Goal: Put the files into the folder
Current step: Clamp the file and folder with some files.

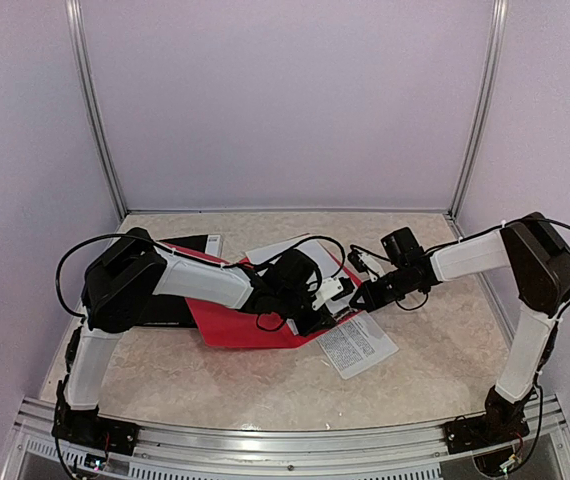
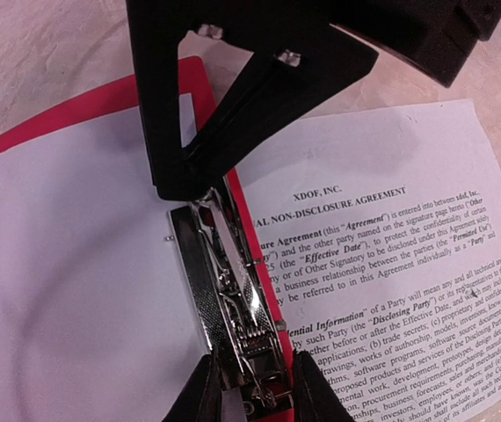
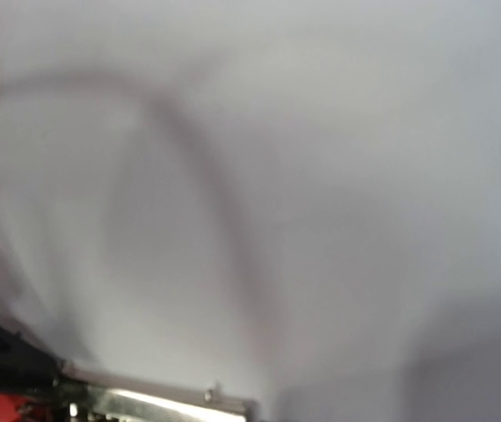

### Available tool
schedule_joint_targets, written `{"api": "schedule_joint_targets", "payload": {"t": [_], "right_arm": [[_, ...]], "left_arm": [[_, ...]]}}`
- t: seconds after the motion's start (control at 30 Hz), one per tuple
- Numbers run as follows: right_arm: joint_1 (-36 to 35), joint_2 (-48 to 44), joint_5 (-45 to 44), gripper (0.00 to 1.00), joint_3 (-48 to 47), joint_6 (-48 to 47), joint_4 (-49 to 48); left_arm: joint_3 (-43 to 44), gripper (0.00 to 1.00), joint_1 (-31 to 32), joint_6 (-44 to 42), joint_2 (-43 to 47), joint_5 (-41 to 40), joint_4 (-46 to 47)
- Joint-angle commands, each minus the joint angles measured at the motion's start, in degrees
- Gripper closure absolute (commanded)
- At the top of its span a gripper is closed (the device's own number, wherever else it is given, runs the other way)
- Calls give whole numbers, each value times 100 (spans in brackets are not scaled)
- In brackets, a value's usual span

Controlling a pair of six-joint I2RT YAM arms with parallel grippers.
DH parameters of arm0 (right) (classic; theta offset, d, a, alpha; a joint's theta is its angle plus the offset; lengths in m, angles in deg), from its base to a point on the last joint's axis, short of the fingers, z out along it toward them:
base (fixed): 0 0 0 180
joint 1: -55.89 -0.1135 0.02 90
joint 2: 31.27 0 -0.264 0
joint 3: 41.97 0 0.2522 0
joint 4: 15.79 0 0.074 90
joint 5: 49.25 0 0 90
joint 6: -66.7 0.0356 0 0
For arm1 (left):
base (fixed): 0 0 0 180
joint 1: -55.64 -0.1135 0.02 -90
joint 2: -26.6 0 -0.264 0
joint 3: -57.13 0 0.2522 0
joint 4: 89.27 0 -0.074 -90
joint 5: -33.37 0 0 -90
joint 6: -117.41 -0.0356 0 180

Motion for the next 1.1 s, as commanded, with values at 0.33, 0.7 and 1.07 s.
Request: {"api": "schedule_joint_targets", "payload": {"t": [0.33,0.7,1.07], "right_arm": [[83,259,-752,100,500,-97,148],[77,-5,-736,100,644,-54,176],[78,-258,-646,100,654,-42,329]], "left_arm": [[-168,76,8,86,-10,-142,-257],[-137,76,0,108,-14,-129,-292],[-56,76,-19,181,-54,-173,-372]]}}
